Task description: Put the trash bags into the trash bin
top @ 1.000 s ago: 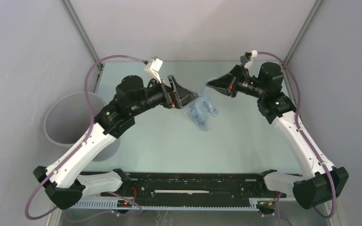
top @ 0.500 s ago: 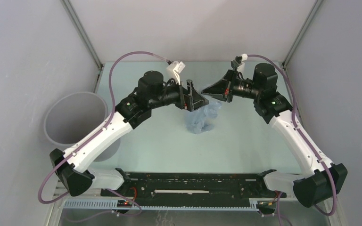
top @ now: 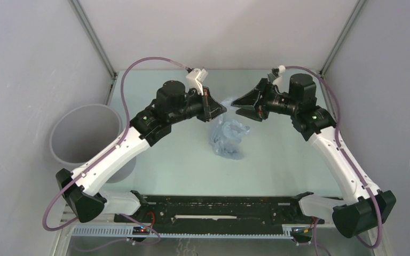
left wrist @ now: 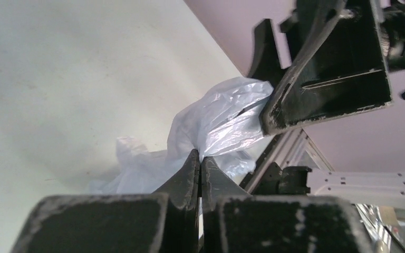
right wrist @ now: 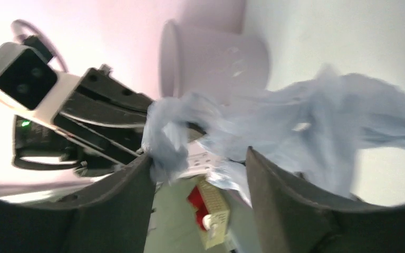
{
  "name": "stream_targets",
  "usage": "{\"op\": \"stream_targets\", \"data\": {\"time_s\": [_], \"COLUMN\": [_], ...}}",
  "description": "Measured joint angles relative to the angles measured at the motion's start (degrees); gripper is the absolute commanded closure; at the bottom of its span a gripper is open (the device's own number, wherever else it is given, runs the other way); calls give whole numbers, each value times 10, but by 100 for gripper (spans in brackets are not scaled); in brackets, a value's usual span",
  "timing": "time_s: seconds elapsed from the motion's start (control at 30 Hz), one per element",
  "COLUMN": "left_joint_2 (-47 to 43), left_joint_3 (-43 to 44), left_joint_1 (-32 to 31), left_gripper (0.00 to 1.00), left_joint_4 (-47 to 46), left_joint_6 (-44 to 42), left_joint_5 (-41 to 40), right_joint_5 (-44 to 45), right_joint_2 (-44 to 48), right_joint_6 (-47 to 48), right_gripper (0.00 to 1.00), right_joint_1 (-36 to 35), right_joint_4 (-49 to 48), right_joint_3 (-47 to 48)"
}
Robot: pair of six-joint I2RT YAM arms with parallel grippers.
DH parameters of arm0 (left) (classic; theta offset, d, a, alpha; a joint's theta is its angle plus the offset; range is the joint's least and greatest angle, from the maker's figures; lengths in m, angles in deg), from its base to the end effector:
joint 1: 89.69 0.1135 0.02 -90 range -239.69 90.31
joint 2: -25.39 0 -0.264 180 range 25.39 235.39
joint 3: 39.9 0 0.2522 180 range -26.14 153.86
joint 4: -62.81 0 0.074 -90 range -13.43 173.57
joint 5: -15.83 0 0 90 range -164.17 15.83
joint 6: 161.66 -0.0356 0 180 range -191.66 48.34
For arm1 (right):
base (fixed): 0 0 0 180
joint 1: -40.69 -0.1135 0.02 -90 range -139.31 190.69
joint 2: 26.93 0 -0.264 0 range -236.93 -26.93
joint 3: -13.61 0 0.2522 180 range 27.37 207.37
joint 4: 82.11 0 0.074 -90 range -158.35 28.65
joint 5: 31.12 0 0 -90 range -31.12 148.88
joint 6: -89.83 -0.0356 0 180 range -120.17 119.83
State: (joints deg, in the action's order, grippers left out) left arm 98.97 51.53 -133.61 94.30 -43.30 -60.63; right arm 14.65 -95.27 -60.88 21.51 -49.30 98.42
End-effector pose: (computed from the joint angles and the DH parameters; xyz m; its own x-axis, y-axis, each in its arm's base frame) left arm 0.2038 -0.2078 0.4184 -0.5477 -0.1137 -0.8289 0.6570 0.5551 -0.5102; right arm 0.2373 0.1088 0.4024 -0.8867 0.3532 -0.2983 -0.1927 0.3041 0.9329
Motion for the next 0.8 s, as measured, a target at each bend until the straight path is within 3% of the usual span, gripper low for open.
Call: {"op": "stream_targets", "data": {"time_s": [0.07, 0.23, 0.33, 0.53, 0.7, 0.8], "left_joint_2": [-1, 0, 9, 53, 74, 75], "left_joint_3": [0, 0, 0, 1, 1, 1], "left_joint_1": [1, 2, 2, 2, 2, 2], "left_gripper": [100, 100, 100, 100, 100, 100], "left_joint_4": [5, 15, 15, 13, 12, 9], "left_joint_6": [2, 23, 39, 94, 139, 162], "left_joint_5": [-22, -44, -45, -42, -39, -38], "right_joint_5": [42, 153, 229, 385, 492, 534], "right_joint_2": [10, 39, 53, 44, 2, -9], "right_joint_6": [28, 112, 145, 160, 181, 184], "right_gripper": [1, 0, 0, 1, 4, 12], "right_joint_1": [11, 9, -56, -210, -278, -299], "right_joint_4": [69, 224, 292, 339, 354, 348], "right_joint_3": [13, 66, 87, 89, 132, 141]}}
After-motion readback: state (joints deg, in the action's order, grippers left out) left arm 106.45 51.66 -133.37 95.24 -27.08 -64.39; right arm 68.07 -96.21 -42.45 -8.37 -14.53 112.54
